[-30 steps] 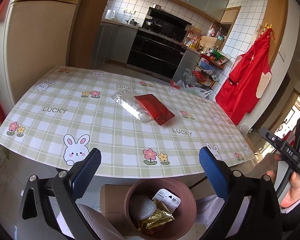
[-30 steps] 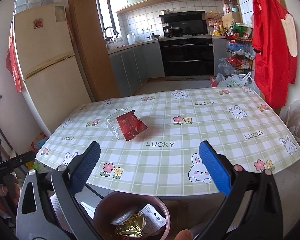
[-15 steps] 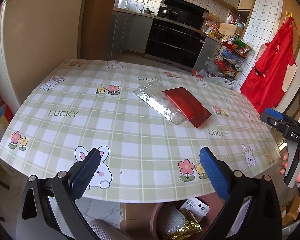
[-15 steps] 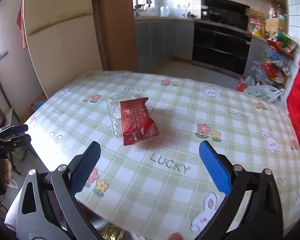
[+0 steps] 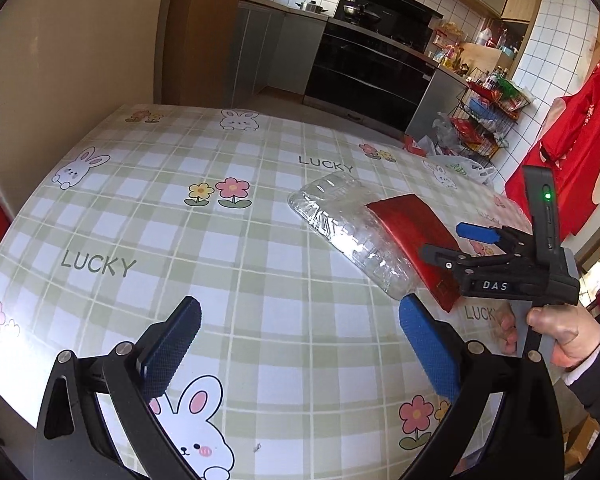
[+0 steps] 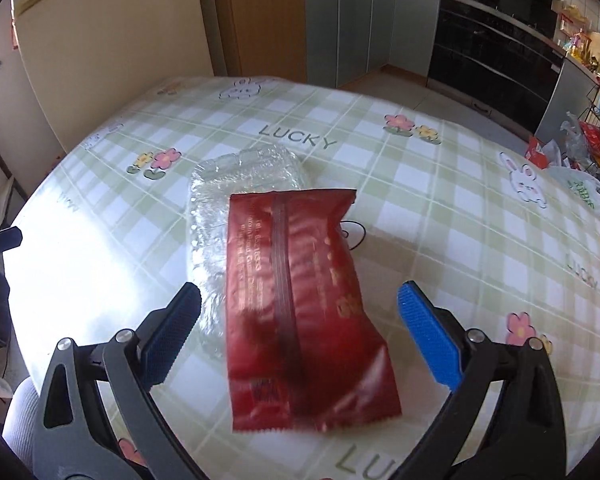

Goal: Collect trash
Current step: 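Grasp the red snack packet with the right tool and lift it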

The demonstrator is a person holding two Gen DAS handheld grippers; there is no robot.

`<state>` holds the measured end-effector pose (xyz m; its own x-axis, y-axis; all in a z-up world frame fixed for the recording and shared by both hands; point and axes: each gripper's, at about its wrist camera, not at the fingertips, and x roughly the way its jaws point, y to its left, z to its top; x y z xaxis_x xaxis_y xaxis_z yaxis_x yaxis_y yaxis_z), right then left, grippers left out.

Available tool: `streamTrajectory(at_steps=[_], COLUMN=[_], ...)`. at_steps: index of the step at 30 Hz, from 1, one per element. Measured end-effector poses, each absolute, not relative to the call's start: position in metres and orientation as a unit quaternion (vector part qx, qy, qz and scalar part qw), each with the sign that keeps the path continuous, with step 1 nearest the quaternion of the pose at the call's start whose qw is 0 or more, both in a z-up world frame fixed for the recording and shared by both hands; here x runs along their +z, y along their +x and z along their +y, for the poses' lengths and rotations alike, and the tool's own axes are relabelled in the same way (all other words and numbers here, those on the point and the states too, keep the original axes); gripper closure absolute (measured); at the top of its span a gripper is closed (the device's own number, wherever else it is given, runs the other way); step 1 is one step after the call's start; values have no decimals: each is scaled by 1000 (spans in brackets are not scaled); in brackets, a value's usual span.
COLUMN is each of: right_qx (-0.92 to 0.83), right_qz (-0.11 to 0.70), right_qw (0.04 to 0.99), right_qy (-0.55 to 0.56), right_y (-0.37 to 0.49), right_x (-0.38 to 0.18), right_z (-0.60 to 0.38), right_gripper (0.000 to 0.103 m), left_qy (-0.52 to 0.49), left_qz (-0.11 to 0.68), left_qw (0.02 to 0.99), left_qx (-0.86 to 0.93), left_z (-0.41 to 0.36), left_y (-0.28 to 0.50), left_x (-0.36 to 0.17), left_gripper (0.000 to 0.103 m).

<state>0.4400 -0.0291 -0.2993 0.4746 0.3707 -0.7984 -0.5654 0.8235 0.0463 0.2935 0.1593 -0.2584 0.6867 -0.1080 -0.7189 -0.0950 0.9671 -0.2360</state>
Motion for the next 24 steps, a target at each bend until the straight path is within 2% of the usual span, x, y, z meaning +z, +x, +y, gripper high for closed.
streamTrajectory(at_steps=[3,4,5,7,9,11,17,24], right_qx=[266,270,282,306,308,318,330,294], right_qz=[449,453,455,464,462,457,444,417], right_qw=[843,840,837,827,827,828,832,859], right_qy=[-129,-127,-114,-87,-80,-61,30,44], right_y=[449,450,450,452,449,445,439,428], right_x=[-312,-315,-315,-316,-314,-311,-295,-278], right_z=[-23,-24,-27,-33,-36,-44,-84,-134], right_gripper=[8,11,21,32,35,46,48,48], left_qy=[-133,-135,-137,-140,-144,-149,-170,-182], left_qz=[403,406,408,413,419,425,438,468], left_qw=[905,904,902,900,896,892,882,865], left_qx=[-8,-11,-13,-18,-22,-26,-36,-27], left_z=[159,159,158,155,152,148,136,107], left_y=[306,310,314,322,330,337,358,397], left_x=[-265,-267,-268,-272,-276,-279,-284,-292], left_gripper=[6,6,6,6,6,6,6,6])
